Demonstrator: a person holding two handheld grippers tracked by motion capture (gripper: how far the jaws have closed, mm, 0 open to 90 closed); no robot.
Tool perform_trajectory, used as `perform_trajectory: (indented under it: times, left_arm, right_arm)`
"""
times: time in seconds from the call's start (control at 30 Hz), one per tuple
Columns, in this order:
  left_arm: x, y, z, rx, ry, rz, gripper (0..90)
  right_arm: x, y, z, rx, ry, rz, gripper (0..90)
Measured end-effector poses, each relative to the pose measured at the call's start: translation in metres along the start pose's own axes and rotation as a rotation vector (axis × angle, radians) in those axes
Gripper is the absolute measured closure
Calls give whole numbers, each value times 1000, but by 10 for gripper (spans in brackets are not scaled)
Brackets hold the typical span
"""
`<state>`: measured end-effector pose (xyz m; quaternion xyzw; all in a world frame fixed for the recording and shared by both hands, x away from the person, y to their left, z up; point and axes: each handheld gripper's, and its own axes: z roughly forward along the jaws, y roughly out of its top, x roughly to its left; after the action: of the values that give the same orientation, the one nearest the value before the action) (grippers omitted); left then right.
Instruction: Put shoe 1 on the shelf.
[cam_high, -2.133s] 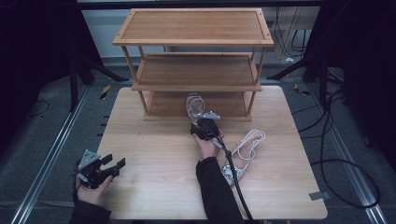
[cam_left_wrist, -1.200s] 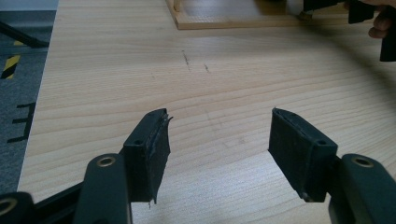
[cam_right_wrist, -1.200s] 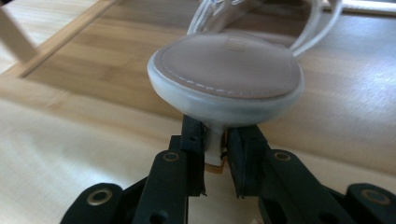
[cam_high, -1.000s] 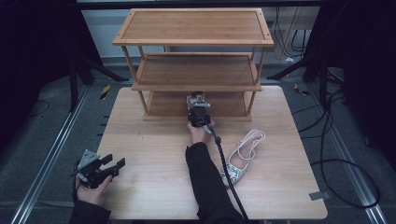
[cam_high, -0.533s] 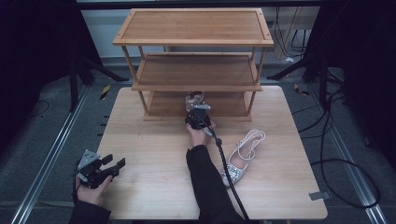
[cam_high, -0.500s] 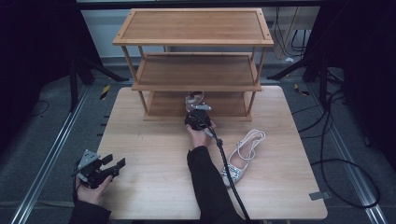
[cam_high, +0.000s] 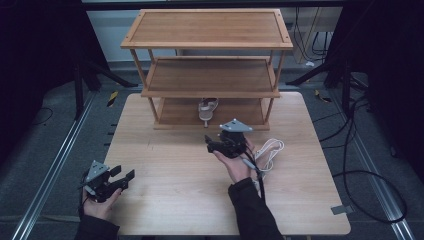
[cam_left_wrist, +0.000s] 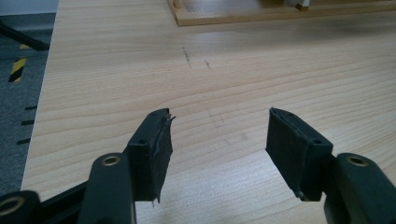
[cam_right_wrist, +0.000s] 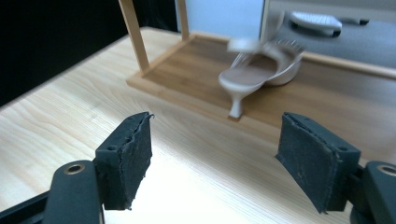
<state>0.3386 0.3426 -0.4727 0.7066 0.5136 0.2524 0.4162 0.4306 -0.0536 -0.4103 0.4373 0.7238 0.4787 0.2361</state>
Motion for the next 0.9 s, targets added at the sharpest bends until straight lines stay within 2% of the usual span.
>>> perform_trajectory:
  times: [0.07, 0.1, 0.17, 0.27, 0.37, 0.5, 0.6, 0.77, 0.9]
  left_arm:
    - [0, 0, 0, 0, 4, 2, 404]
    - [0, -1, 0, 0, 5, 3, 406]
    - [0, -1, 0, 0, 10, 7, 406]
    - [0, -1, 1, -2, 19, 24, 395]
    - [-2, -1, 2, 5, 20, 38, 390]
    - [-5, 0, 2, 10, 12, 43, 390]
    - [-7, 0, 3, 13, -12, 55, 374]
    - [-11, 1, 4, 23, -17, 77, 364]
    - [-10, 0, 4, 23, -11, 72, 366]
  right_arm:
    - [-10, 2, -23, -9, -3, -9, 251]
    - [-20, -2, -40, -5, -20, -23, 241]
    - [-25, -5, -46, -5, -24, -22, 236]
    - [-41, -21, -70, -5, -36, -21, 228]
    - [-52, -40, -88, 2, -51, -15, 229]
    - [-61, -60, -101, 30, -67, -29, 222]
    - [-66, -72, -107, 32, -62, -23, 220]
    - [-73, -90, -115, 58, -57, -11, 280]
    - [-78, -103, -123, 71, -51, -12, 348]
